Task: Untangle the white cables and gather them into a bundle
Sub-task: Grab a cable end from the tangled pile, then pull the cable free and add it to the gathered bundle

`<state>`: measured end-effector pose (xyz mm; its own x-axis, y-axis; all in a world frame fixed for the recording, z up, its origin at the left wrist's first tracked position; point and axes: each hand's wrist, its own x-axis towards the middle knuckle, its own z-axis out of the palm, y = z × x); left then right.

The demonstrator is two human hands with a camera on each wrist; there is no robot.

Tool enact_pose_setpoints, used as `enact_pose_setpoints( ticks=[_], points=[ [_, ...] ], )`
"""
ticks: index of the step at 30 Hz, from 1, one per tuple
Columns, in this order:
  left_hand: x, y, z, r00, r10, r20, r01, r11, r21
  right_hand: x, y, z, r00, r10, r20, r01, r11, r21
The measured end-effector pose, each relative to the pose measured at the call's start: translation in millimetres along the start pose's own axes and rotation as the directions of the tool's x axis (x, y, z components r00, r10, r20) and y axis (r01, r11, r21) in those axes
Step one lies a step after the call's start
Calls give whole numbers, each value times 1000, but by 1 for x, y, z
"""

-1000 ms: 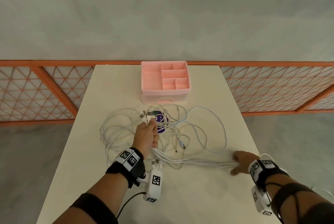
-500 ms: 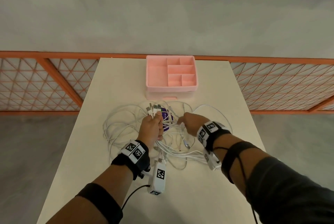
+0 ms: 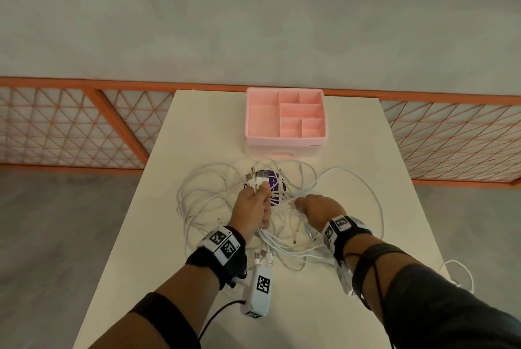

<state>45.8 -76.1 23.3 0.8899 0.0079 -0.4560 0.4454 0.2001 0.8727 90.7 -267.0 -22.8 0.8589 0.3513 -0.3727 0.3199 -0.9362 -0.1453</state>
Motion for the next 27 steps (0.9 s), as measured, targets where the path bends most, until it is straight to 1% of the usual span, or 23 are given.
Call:
enact_pose_setpoints(
  ticks=[5,7,10,11,13,15,16,17,18,19,20,22,23,24,27],
  points=[
    [-2,2,2,1000,-6,-1,6,1000,-13,2,-6,-9,998,-56,-21,54,995,-80],
    [-4,5,2,1000,3,8,-3,1000,-11,2,-6,-13,998,-63,14,64,989,-137],
    [-5,6,2,1000,5,12,-4,1000,-10,0,-2,-16,994,-26,104,48,974,-222],
    [-5,7,2,1000,6,12,-6,1000,-7,0,-1,-17,995,-15,102,40,970,-239],
    [-5,8,3,1000,6,13,-6,1000,-1,-2,3,-25,999,13,47,-3,978,-207],
    [-6,10,4,1000,-7,11,7,1000,-16,-7,9,-41,996,74,-58,-80,991,-105],
    [-6,11,5,1000,-18,9,18,999,-30,-10,12,-52,983,133,-127,-134,991,2],
    [-6,12,6,1000,-30,7,30,998,-46,-13,16,-62,960,205,-190,-178,972,152],
    [-7,14,8,999,-42,6,42,997,-62,-17,20,-72,932,280,-229,-199,926,321],
    [-8,16,10,999,-52,3,52,996,-77,-19,23,-80,907,336,-253,-182,856,483],
    [-9,17,11,998,-57,-1,56,994,-89,-23,24,-88,891,362,-273,-128,778,615],
    [-11,19,15,999,-51,-7,50,993,-108,-33,19,-99,866,382,-322,25,611,791],
    [-11,20,18,999,-42,-6,41,992,-119,-38,14,-104,856,384,-348,97,540,836],
    [-12,21,21,999,-35,-4,35,991,-130,-44,6,-107,849,382,-365,144,497,855],
    [-13,24,29,1000,-29,10,30,982,-188,-55,-21,-103,859,334,-387,224,436,872]
  ],
)
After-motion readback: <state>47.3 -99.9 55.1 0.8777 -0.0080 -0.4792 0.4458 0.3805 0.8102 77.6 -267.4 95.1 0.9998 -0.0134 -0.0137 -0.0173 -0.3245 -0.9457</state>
